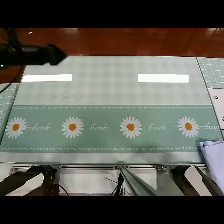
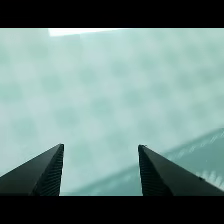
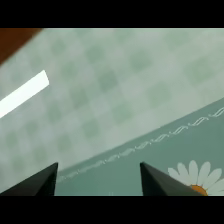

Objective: Fold the shirts.

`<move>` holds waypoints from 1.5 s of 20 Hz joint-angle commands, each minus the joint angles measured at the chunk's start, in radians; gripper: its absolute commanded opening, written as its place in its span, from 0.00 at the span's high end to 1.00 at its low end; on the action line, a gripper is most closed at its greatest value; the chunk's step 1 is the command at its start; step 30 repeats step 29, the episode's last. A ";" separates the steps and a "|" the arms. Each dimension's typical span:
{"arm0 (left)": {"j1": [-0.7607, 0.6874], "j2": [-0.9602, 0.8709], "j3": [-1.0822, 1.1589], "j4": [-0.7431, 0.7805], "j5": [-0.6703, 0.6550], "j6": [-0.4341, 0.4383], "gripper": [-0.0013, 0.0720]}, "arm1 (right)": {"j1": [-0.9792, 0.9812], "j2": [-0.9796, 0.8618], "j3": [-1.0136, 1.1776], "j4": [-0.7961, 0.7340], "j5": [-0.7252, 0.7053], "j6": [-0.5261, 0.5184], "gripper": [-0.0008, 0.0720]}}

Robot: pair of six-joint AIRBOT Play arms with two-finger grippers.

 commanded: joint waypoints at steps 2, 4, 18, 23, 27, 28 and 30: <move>-0.169 -0.042 0.004 0.459 -0.200 -0.256 0.14 | 0.476 -0.113 0.001 -0.456 -0.060 0.081 0.16; -0.215 -0.059 0.004 0.517 -0.220 -0.336 0.00 | 0.581 -0.159 0.000 -0.532 -0.068 0.107 0.16; -0.238 -0.063 0.005 0.519 -0.222 -0.372 0.00 | 0.662 -0.191 0.001 -0.536 -0.069 0.106 0.16; -0.238 -0.063 0.005 0.519 -0.222 -0.372 0.00 | 0.662 -0.191 0.001 -0.537 -0.069 0.106 0.16; -0.238 -0.063 0.005 0.519 -0.222 -0.372 0.00 | 0.662 -0.191 0.001 -0.536 -0.069 0.106 0.16; -0.238 -0.063 0.005 0.519 -0.221 -0.372 0.00 | 0.662 -0.191 0.001 -0.537 -0.069 0.106 0.16; -0.238 -0.063 0.005 0.519 -0.222 -0.372 0.00 | 0.662 -0.191 0.001 -0.537 -0.069 0.106 0.16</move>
